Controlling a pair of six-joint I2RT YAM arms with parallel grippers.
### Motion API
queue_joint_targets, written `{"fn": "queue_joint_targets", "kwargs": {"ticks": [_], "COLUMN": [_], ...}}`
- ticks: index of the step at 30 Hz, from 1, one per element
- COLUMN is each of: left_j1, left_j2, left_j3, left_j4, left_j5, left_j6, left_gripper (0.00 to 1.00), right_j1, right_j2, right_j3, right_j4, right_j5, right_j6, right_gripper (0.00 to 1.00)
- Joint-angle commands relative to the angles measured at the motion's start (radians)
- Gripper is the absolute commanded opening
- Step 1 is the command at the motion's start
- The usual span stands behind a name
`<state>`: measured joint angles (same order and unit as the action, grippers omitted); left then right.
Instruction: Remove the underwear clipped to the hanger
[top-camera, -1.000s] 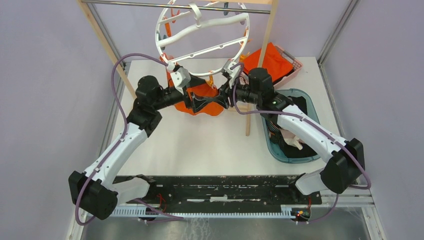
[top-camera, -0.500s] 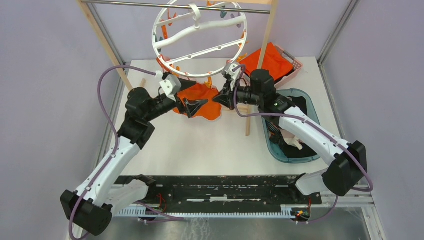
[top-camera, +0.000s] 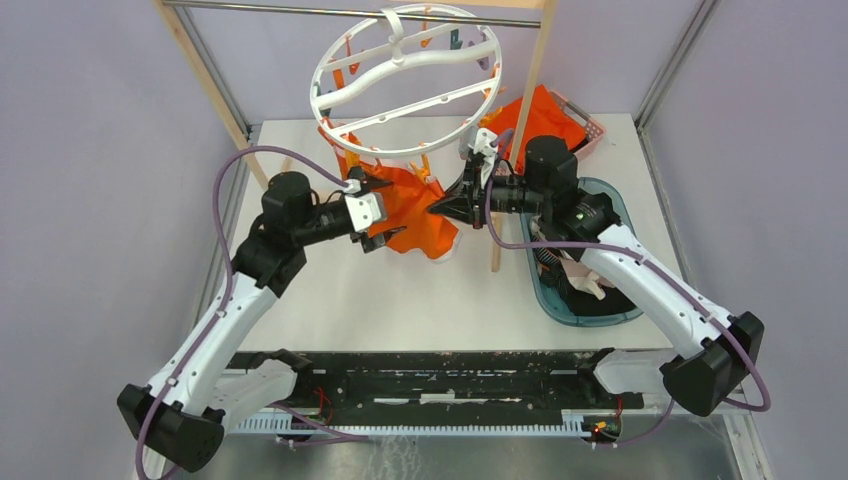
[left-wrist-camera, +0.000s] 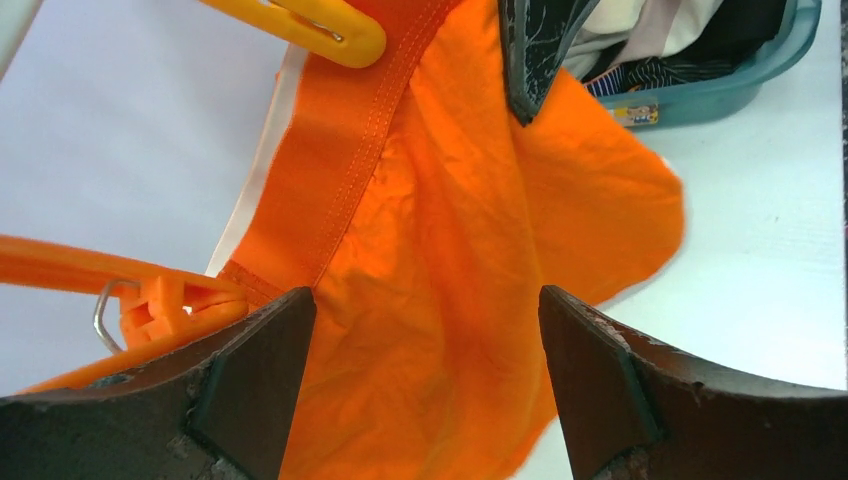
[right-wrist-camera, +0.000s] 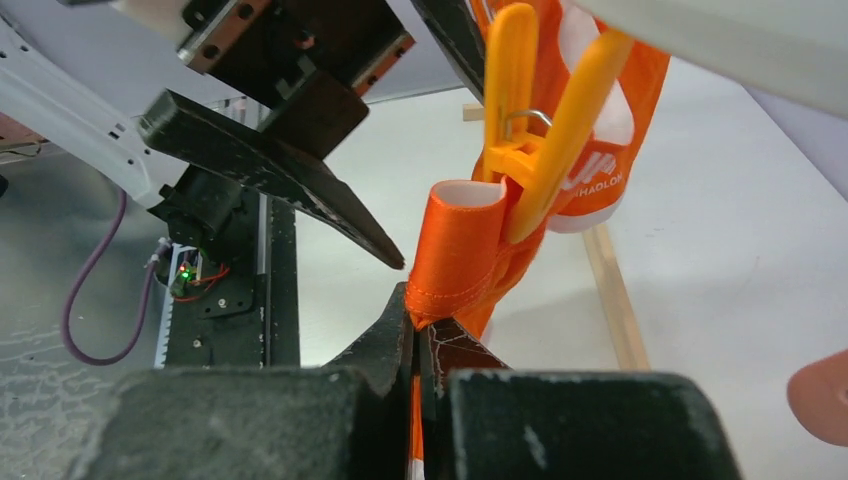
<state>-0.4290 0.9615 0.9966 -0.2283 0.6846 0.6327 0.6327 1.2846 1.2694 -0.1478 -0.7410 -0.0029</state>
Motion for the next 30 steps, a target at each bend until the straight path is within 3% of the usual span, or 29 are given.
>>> {"fn": "queue_joint_targets", "kwargs": {"ticks": [1,4,11,14,20,25,30], "left_j1": [-0.005,-0.018,-0.106,-0.126,-0.136,-0.136,-0.136], "left_j2": [0.046,0.08,0.151,0.156,0.15,0.125,0.083], "left_j3": [0.073,0.087,0.095,0.088,0.06,0.03,0.001], "left_j4": [-0.019,0.0,0.025,0.024,0.077,0.118,0.135], "left_j5": [0.091,0.103,-0.013,0.025,0.042,0.023,0.02], "left_j6": [0.167,0.185,0.248,0.236,0.18,0.136,0.11], "left_gripper": [0.91,0.92,0.91,0.88,0.51,0.06,0.03], "right_j1": [-0.001,-0.002,-0.003,-0.005,-0.011,-0.019,-0.025], "right_j2": [0.003,0.016,0.033,0.031,0.031,0.012,0.009], "right_j3": [0.051,0.05,0.056,0.055,0.048,0.018,0.054], "right_j4": [0.017,0.048,0.074,0.069,0.065,0.078,0.002], "right_j5": [-0.066,-0.082,-0.106,-0.045,-0.014,0.036,0.178], "right_j6": [0.038,0.072,0.12,0.115,0.11,0.107,0.094], "right_gripper": [0.01,0.01,0.01,0.01,0.01,0.06,0.36]}}
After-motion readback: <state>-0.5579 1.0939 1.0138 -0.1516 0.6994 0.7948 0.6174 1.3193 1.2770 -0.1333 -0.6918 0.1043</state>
